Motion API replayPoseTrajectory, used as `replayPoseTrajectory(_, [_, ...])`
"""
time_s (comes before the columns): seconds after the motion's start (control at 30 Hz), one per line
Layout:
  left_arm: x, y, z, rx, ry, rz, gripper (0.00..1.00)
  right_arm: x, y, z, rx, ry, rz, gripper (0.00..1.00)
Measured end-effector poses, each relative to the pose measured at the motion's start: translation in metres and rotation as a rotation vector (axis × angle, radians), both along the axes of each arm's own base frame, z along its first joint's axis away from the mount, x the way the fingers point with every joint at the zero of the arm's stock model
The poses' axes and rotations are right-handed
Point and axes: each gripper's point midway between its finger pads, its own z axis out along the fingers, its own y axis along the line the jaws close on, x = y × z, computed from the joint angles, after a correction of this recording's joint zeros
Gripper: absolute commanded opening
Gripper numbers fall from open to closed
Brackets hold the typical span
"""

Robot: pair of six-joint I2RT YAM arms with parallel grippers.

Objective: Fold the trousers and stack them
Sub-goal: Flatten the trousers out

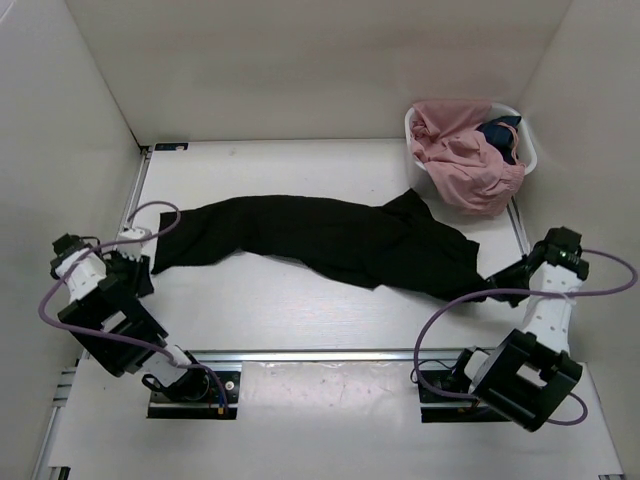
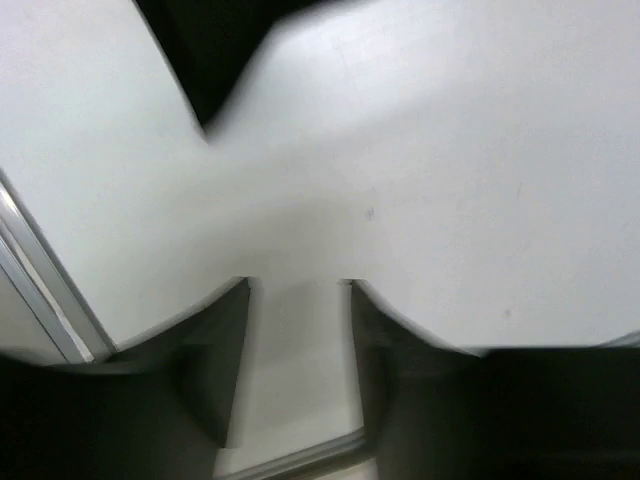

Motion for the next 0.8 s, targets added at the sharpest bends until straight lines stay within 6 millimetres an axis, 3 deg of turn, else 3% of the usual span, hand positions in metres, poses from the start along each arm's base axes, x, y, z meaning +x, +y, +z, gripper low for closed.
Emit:
replayPoseTrajectory(0.03, [-0.010,-0.002,-0.006,0.005,0.009,-0.008,0.70,-0.009,0.005,-0.008,0.006,0.021,-0.003,0.00])
replayPoseTrajectory(0.17, [-0.041,0.012,-0.013,0.060,0.029,0.016,0.73,-0.024,0.012,-0.023,0.010,0.047,-0.007,0.00])
replayPoseTrajectory(0.33, [-0.048,0.038,-0.003,0.117,0.015,0.068,0.80,-0.022,0.009,-0.027,-0.002,0.037,-0.004,0.00])
replayPoseTrajectory(0.47, [-0.017,0.048,0.019,0.112,-0.031,0.100,0.81,-0.020,0.007,-0.030,-0.002,0.047,0.005,0.00])
replayPoseTrajectory(0.57, [0.027,0.041,0.028,0.066,-0.065,0.101,0.81,-0.019,0.006,-0.033,0.003,0.060,0.014,0.00])
replayPoseTrajectory(0.7, [0.074,0.018,0.014,-0.019,-0.038,0.133,0.82,-0.015,0.003,-0.029,-0.007,0.050,0.024,0.00])
replayPoseTrajectory(0.8, [0.090,0.001,-0.008,-0.035,0.030,0.167,0.84,-0.012,0.001,-0.027,-0.012,0.044,0.028,0.00])
